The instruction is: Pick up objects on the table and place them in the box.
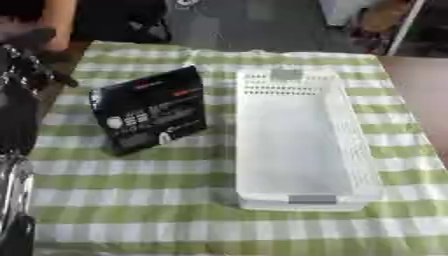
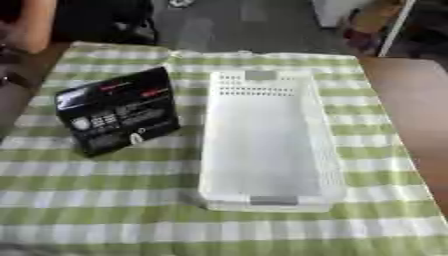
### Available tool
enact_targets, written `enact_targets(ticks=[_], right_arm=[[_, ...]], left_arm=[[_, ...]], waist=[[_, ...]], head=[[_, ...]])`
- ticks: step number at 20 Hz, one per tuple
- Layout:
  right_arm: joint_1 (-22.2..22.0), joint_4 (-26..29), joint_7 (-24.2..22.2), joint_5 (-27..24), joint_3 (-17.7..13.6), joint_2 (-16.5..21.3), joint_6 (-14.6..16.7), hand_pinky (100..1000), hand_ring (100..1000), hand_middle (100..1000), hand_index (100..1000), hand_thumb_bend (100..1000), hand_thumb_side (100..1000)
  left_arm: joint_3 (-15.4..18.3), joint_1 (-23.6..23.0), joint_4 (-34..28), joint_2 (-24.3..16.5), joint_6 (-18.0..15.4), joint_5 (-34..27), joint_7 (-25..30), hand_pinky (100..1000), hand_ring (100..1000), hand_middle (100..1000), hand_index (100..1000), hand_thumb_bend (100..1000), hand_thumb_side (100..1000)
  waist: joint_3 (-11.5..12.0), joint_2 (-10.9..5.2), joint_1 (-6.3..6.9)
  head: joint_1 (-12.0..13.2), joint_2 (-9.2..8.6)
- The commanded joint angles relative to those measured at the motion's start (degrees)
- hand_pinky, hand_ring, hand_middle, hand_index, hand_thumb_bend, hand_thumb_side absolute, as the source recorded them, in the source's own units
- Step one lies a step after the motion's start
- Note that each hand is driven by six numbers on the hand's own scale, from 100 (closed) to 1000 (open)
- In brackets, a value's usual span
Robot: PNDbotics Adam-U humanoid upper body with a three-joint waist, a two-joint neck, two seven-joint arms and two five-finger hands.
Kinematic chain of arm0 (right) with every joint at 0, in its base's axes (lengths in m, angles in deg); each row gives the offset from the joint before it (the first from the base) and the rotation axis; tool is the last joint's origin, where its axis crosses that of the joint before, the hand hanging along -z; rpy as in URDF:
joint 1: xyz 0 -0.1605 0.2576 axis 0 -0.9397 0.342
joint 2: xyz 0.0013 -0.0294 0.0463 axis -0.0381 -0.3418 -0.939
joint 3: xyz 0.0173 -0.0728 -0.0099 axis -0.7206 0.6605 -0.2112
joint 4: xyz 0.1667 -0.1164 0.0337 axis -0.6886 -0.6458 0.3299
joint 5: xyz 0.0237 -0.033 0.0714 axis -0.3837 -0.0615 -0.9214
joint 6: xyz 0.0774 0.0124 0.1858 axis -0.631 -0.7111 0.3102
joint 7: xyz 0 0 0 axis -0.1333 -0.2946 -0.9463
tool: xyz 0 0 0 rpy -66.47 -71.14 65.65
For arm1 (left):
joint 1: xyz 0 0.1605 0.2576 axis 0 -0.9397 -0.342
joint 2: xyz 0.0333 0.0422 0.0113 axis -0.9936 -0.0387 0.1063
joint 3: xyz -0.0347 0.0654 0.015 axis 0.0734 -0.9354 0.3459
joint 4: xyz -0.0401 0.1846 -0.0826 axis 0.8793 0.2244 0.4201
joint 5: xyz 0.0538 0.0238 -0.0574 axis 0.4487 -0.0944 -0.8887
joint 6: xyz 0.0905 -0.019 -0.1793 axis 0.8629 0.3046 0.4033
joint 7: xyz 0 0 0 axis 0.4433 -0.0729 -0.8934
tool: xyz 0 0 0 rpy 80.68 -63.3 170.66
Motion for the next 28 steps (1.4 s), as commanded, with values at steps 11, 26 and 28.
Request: enact_targets(ticks=[11, 26, 28], right_arm=[[0.4, 1.0, -0.1, 0.3, -0.3, 0.6, 0.0, 754, 801, 769, 878, 100, 761], [0.0, 1.0, -0.7, 0.3, -0.1, 1.0, -0.1, 756, 803, 769, 879, 100, 760], [0.0, 1.0, -0.7, 0.3, -0.2, 1.0, -0.1, 756, 803, 769, 879, 100, 760]], left_arm=[[0.2, 0.2, -1.1, -0.2, -0.3, 0.0, 0.3, 489, 651, 813, 786, 646, 897], [-3.4, 2.0, -1.1, -23.5, -0.3, 37.3, 13.6, 787, 799, 861, 938, 1000, 573], [-3.9, 2.2, -1.1, -24.2, -0.7, 39.2, 14.8, 793, 803, 862, 941, 1000, 579]], waist=[[-0.1, -0.28, 0.11], [-0.7, -0.34, 0.89], [-0.7, -0.37, 0.89]], head=[[-0.4, 0.05], [-0.4, 0.05], [-0.4, 0.05]])
